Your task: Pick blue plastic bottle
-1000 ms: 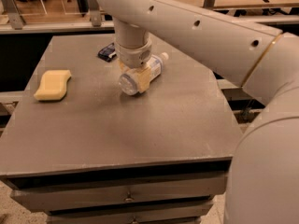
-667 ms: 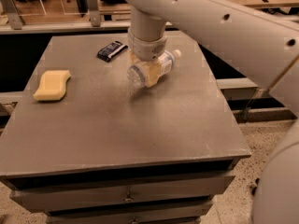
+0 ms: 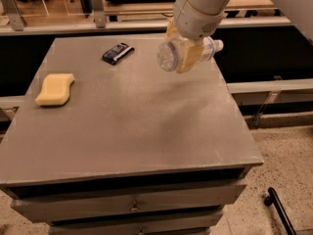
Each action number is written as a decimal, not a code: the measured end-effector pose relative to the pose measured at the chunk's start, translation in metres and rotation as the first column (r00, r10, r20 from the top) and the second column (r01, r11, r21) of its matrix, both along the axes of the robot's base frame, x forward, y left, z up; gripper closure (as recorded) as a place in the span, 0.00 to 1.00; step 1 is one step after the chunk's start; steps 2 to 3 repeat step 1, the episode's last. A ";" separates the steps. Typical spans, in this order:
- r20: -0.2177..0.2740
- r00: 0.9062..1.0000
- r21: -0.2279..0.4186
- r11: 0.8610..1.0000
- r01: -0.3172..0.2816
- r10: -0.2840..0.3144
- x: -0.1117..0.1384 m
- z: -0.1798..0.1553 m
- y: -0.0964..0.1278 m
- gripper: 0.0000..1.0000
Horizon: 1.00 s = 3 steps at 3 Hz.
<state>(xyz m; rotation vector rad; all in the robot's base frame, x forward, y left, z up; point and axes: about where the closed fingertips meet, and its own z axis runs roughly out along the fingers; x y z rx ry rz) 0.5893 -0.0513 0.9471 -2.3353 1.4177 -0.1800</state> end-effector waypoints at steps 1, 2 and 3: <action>0.000 1.000 0.000 1.000 0.000 0.000 0.000 0.000 0.000 1.00; 0.000 1.000 0.000 1.000 0.000 0.000 0.000 0.000 0.000 1.00; 0.000 1.000 0.000 1.000 0.000 0.000 0.000 0.000 0.000 1.00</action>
Offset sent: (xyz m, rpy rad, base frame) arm 0.0000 0.0000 0.0000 0.0000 0.0000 0.0000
